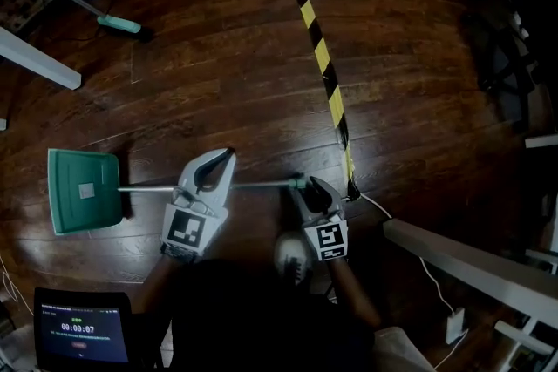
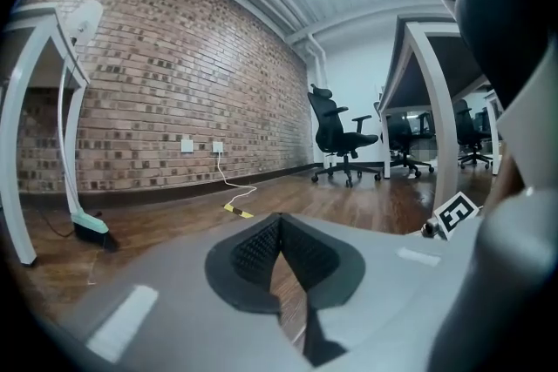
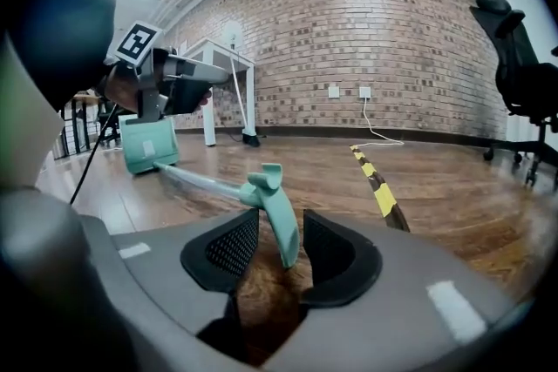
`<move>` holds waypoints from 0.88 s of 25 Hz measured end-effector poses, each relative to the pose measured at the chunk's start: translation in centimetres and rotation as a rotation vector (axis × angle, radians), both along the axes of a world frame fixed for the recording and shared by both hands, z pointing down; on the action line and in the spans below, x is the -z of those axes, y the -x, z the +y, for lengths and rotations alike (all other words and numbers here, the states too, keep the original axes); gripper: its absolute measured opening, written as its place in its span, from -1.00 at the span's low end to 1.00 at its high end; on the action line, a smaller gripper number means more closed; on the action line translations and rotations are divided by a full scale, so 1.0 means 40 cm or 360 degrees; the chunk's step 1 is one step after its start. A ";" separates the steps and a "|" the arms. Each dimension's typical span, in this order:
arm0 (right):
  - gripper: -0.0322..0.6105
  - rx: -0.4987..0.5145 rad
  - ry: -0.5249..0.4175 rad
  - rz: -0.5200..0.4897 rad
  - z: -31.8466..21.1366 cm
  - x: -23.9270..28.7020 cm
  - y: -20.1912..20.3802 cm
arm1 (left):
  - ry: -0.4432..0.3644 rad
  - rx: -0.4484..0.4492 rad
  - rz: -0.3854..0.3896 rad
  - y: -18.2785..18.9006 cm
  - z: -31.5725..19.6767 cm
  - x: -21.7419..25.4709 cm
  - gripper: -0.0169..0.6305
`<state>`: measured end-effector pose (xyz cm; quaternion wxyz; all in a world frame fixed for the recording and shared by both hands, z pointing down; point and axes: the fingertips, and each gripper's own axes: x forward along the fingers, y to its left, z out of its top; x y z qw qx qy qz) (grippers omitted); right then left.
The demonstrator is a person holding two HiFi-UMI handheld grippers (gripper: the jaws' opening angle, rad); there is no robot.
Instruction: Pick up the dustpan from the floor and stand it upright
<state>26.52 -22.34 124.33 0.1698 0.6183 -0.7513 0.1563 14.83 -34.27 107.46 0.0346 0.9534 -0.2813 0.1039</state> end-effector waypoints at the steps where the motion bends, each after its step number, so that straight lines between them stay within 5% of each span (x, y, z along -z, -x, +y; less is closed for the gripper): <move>1: -0.36 0.0008 -0.0005 0.0010 -0.010 -0.005 0.003 | 0.0001 0.0001 -0.0007 0.007 -0.001 -0.008 -0.94; 8: -0.36 0.0017 -0.0009 0.0044 -0.058 -0.047 0.009 | 0.0018 0.0048 -0.0025 0.058 0.009 -0.029 -0.94; 13: -0.63 -0.0082 -0.0004 0.0158 -0.076 -0.042 -0.016 | -0.0005 0.0128 -0.0006 0.109 -0.004 -0.007 -0.94; 22: -0.61 -0.0220 -0.0231 0.0136 -0.132 0.167 -0.064 | -0.0078 0.0244 0.0046 0.177 -0.039 0.071 -0.94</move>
